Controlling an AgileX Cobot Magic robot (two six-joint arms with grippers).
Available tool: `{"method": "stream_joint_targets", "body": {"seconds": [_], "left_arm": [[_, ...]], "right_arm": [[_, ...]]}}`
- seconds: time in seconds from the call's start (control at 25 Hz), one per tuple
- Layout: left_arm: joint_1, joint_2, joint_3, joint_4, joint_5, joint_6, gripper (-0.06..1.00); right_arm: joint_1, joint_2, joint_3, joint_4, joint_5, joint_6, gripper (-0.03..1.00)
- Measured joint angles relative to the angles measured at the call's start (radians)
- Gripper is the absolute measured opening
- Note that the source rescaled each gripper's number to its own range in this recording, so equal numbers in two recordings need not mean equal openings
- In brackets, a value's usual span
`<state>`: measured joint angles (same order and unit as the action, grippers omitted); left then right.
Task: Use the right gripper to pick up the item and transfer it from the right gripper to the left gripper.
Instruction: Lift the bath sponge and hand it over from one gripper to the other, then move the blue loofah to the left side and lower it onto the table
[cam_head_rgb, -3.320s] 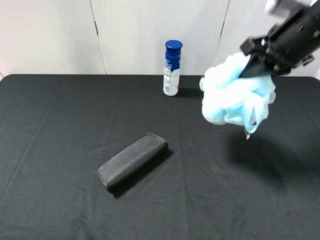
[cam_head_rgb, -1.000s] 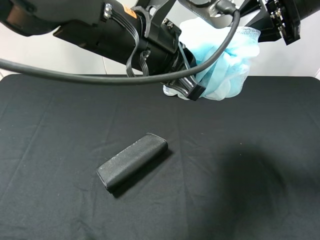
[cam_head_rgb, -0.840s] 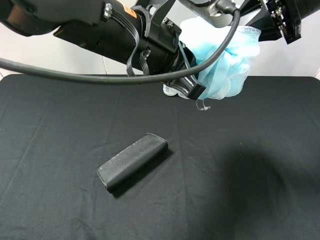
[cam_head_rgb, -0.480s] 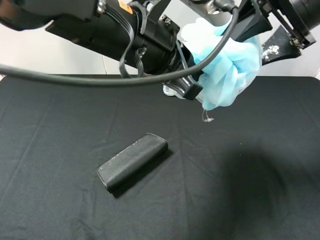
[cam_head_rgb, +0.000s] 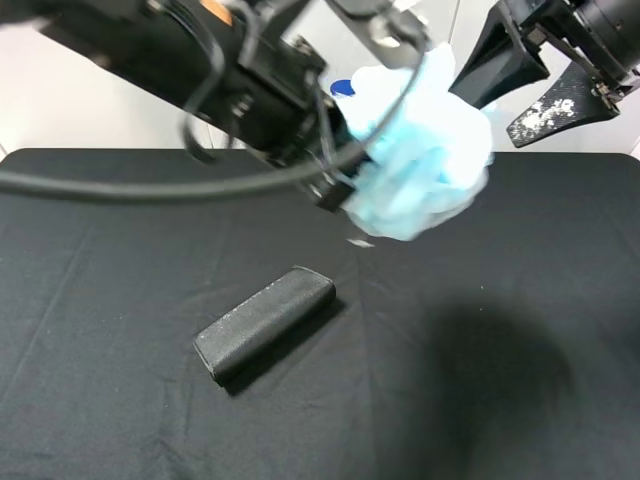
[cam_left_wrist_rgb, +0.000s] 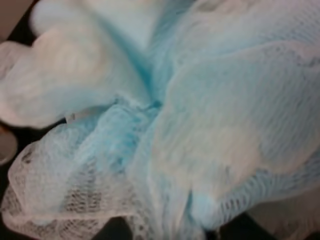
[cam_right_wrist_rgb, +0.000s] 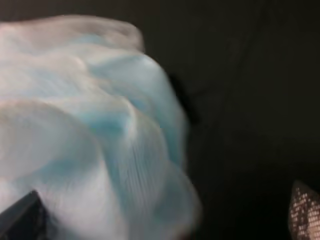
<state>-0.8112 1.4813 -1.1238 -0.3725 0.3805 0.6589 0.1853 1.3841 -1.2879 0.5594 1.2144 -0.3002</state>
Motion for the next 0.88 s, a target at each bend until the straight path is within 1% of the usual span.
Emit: {"method": "stream_joint_targets", "body": {"seconds": [0.16, 0.24, 0.36, 0.64, 0.72, 0.88], "left_arm": [[0.092, -0.061, 0.0, 0.002, 0.107, 0.0, 0.01], [0.141, -0.099, 0.0, 0.004, 0.145, 0.0, 0.01], [0.199, -0.149, 0.0, 0.027, 0.183, 0.0, 0.01], [0.325, -0.271, 0.0, 0.075, 0.277, 0.0, 0.01], [0.362, -0.305, 0.0, 0.09, 0.318, 0.0, 0.01], [0.421, -0.357, 0.0, 0.105, 0.398, 0.0, 0.01]], "right_arm": [[0.0, -0.002, 0.0, -0.054, 0.0, 0.003, 1.0], [0.0, -0.015, 0.0, -0.08, 0.0, 0.004, 1.0], [0.0, -0.052, 0.0, -0.119, 0.001, 0.015, 1.0], [0.0, -0.161, 0.007, -0.225, 0.002, 0.078, 1.0], [0.0, -0.236, 0.045, -0.263, 0.002, 0.103, 1.0], [0.0, -0.363, 0.154, -0.282, 0.002, 0.145, 1.0]]}}
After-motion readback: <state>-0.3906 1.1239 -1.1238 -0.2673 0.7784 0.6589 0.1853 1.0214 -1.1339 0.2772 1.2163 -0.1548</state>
